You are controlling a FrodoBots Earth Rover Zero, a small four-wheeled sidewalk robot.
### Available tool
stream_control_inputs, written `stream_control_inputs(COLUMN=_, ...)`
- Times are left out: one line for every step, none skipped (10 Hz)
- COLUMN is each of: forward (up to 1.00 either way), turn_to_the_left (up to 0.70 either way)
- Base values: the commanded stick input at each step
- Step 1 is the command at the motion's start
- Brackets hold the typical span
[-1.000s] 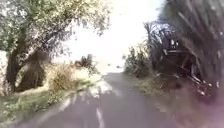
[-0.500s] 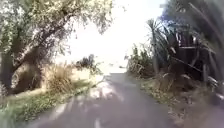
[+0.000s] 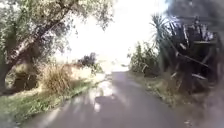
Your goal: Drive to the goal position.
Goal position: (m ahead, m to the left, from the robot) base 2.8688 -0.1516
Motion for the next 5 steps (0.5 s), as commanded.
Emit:
stream_control_inputs(forward=0.70, turn_to_the_left=0.00)
stream_control_inputs(forward=0.70, turn_to_the_left=0.00)
stream_control_inputs(forward=0.70, turn_to_the_left=0.00)
stream_control_inputs(forward=0.70, turn_to_the_left=0.00)
stream_control_inputs(forward=0.70, turn_to_the_left=0.00)
